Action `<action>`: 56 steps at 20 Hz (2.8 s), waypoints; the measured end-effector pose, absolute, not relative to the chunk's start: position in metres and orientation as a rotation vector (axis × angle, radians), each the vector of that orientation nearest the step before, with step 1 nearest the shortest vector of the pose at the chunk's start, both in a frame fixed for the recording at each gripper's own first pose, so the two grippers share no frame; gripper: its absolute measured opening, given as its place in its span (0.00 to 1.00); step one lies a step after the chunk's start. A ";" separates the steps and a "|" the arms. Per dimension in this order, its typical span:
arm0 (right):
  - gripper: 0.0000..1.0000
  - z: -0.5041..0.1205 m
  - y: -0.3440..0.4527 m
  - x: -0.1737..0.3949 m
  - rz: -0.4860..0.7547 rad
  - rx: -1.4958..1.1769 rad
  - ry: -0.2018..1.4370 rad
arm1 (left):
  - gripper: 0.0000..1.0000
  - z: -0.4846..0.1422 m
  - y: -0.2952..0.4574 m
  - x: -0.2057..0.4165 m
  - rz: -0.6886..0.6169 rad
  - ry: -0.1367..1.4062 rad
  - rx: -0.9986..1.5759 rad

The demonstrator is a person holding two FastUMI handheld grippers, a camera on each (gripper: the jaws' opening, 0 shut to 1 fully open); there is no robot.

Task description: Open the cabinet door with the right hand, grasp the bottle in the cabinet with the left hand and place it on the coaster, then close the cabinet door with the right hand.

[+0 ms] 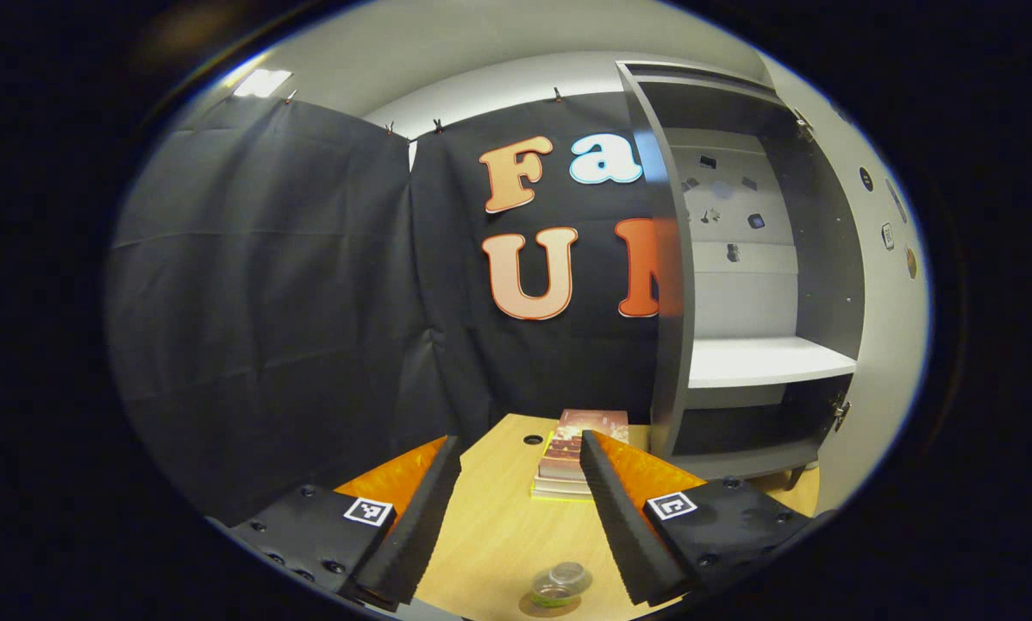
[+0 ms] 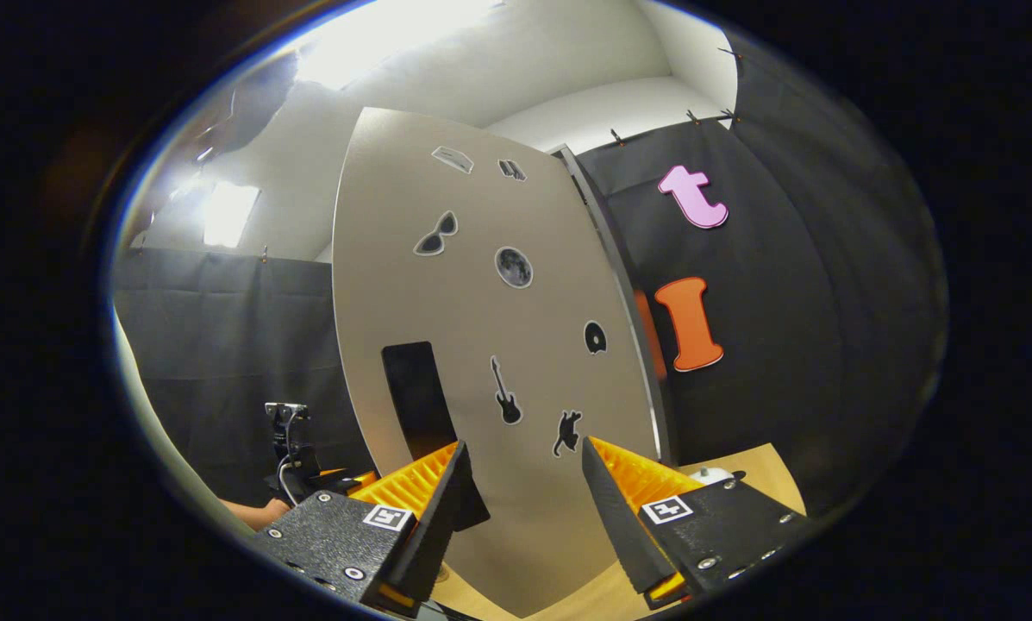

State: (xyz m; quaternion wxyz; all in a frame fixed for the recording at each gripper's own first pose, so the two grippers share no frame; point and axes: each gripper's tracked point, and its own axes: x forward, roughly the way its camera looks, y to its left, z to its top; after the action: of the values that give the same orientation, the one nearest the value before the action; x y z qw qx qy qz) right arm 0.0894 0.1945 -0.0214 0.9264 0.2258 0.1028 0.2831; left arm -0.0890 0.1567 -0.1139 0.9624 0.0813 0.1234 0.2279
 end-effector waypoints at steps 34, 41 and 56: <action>0.93 -0.023 0.306 0.141 0.614 0.324 0.261 | 0.91 -0.135 0.269 -0.100 0.484 0.271 0.131; 0.93 -0.024 0.312 0.146 0.534 0.251 0.237 | 0.94 -0.131 0.237 -0.091 0.402 0.250 0.118; 0.93 -0.012 0.205 0.080 0.377 0.039 0.152 | 0.95 -0.050 0.141 -0.061 0.192 0.136 0.020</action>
State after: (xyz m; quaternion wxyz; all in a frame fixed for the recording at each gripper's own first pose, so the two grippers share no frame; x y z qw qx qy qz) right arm 0.0803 0.2052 -0.0121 0.9792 0.0192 0.0756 0.1874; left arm -0.0607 0.1411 -0.0502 0.9930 0.0098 0.0680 0.0959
